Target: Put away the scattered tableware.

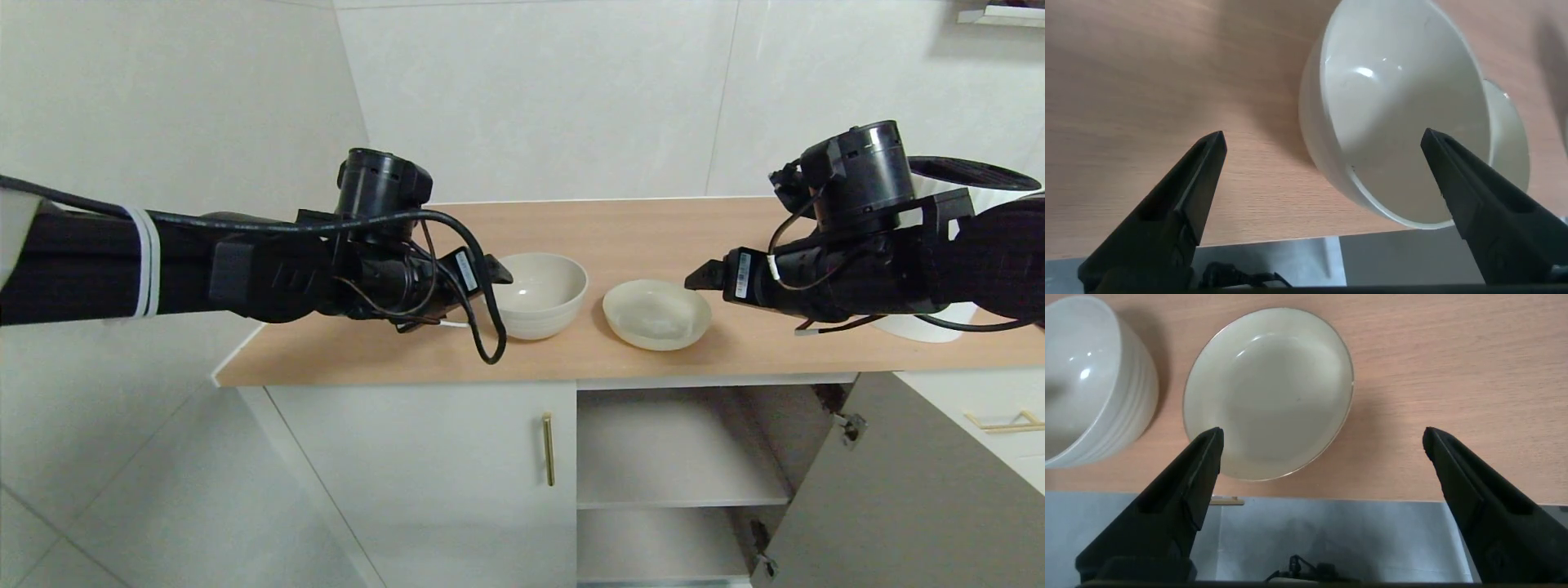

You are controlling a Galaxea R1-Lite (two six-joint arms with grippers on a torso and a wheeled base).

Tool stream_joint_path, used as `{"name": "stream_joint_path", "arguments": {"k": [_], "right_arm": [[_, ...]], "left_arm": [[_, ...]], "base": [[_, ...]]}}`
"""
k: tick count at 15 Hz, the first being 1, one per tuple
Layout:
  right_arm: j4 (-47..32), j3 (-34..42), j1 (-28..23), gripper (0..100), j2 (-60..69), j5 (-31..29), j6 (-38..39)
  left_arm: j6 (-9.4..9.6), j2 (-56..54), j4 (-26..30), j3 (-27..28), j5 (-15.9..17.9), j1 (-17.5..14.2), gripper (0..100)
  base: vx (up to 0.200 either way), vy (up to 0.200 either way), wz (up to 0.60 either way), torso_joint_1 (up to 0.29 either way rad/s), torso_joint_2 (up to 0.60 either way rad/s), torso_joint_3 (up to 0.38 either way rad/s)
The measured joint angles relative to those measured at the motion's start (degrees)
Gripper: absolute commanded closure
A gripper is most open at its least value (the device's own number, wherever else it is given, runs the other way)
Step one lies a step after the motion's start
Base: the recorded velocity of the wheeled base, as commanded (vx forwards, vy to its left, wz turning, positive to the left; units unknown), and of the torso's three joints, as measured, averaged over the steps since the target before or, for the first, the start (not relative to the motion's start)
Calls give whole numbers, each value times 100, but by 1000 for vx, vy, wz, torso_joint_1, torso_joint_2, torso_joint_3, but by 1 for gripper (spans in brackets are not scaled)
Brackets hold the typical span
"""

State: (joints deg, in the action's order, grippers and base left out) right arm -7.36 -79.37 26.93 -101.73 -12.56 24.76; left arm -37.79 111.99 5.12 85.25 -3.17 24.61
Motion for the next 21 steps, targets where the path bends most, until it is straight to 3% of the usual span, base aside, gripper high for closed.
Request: {"name": "stream_joint_path", "arguments": {"k": [3,4,21], "right_arm": [[-2,0,0,0,5,0,1],[0,0,0,0,11,0,1],[0,95,-15,0,-56,-165,-366]], "left_arm": [[0,52,-9,0,0,0,0],[0,71,-9,0,2,0,100],[0,-119,24,-24,20,0,100]], "base": [[0,0,0,0,0,0],[0,0,0,0,0,0],[0,0,0,0,0,0]]}}
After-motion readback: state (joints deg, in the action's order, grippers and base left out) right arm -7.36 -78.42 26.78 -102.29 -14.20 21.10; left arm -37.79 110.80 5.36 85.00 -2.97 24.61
